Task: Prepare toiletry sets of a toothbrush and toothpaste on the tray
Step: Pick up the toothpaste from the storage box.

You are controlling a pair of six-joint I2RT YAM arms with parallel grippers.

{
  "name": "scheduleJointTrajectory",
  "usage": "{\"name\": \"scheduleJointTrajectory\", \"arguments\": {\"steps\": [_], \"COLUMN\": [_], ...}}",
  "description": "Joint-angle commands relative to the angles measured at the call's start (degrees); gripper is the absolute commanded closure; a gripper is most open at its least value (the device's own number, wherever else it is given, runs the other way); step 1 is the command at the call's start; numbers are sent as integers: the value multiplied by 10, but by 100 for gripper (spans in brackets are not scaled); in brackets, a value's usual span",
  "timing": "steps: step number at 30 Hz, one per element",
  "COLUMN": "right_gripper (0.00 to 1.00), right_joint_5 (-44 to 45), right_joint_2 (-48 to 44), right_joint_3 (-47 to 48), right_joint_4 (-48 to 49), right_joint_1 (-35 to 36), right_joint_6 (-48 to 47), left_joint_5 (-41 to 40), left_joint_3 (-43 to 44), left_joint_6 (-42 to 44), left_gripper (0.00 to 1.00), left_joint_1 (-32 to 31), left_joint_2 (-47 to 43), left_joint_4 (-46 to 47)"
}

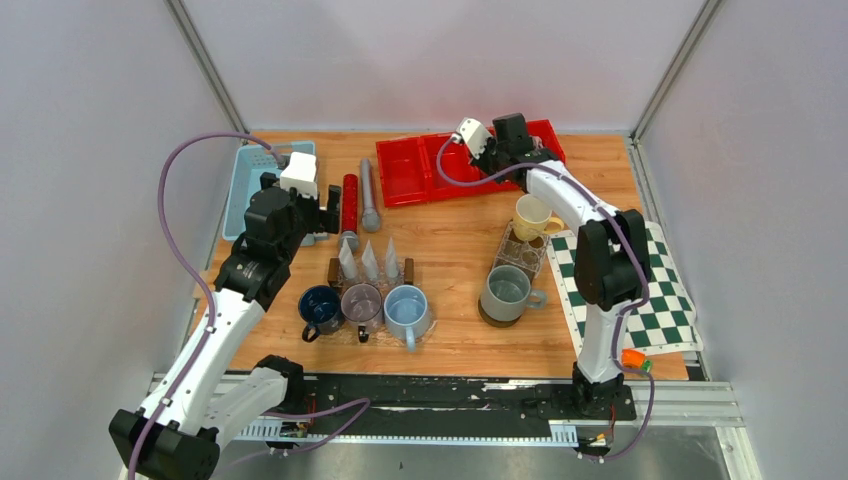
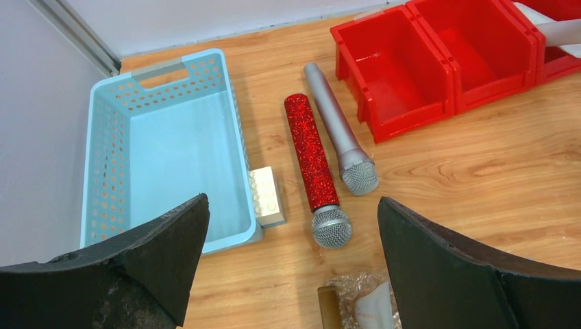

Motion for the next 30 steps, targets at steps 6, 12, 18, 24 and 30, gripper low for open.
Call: {"name": "scheduleJointTrajectory", "arguments": {"steps": [6, 12, 18, 24, 30], "right_gripper": [93, 87, 62, 54, 53], "right_joint_5": [39, 29, 59, 63, 83], "right_joint_2": [58, 59, 62, 81, 92], "right_joint_3": [60, 32, 20, 29, 33], "right_joint_4": [20, 41, 53, 70, 86], "right_joint_1": [-2, -2, -4, -9, -29], "right_joint_6": [66, 68, 95, 105, 78], "left_joint_5": [17, 23, 28, 30, 33], "left_joint_3": [-2, -3, -4, -4, -6], "left_joint_6": [12, 13, 13, 14, 15], "left_gripper": [2, 2, 2, 2, 2], "left_joint_1": [3, 3, 3, 3, 3], "left_joint_2": [-13, -13, -13, -12, -12], "left_joint_4": [32, 34, 34, 34, 36]}}
